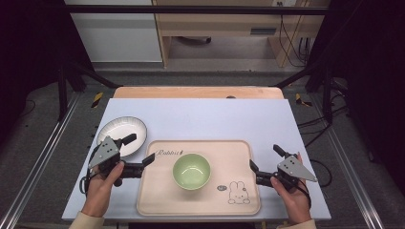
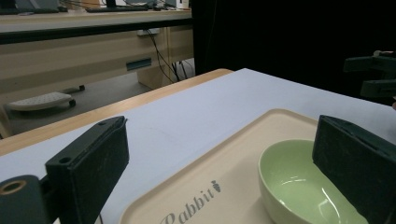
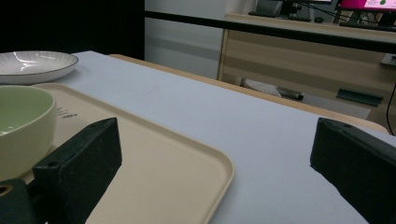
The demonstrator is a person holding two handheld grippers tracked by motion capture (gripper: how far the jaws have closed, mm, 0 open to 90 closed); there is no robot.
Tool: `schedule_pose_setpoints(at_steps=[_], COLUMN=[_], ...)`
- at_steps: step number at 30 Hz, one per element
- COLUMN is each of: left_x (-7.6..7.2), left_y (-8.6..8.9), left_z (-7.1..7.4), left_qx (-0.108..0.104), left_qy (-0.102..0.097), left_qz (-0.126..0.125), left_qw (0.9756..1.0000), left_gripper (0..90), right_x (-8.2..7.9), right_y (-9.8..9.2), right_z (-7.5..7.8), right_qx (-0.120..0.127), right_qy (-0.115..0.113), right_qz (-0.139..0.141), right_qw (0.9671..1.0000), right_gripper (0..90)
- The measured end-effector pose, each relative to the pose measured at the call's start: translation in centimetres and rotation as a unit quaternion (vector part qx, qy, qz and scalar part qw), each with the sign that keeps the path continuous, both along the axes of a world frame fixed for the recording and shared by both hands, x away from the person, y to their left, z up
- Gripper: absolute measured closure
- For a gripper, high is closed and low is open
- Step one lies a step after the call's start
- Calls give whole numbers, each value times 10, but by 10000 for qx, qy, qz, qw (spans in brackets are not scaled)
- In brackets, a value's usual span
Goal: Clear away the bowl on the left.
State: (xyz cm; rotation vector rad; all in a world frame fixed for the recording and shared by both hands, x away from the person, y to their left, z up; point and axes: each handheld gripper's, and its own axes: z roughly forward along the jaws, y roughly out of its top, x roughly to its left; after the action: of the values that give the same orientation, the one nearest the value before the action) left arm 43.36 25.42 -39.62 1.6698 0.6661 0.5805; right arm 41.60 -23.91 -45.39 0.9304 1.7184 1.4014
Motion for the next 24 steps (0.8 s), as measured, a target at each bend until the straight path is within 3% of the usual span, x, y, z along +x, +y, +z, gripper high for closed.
schedule_pose_setpoints(at_steps=[24], left_x=[-4], left_y=[31], left_z=[-25], left_qx=[-28], left_qy=[108], left_qz=[298], left_qw=[9995], left_gripper=[38], right_x=[0], right_y=[0], right_z=[-1], right_qx=[-21], right_qy=[12], right_qz=[6], right_qw=[10000], right_gripper=[24])
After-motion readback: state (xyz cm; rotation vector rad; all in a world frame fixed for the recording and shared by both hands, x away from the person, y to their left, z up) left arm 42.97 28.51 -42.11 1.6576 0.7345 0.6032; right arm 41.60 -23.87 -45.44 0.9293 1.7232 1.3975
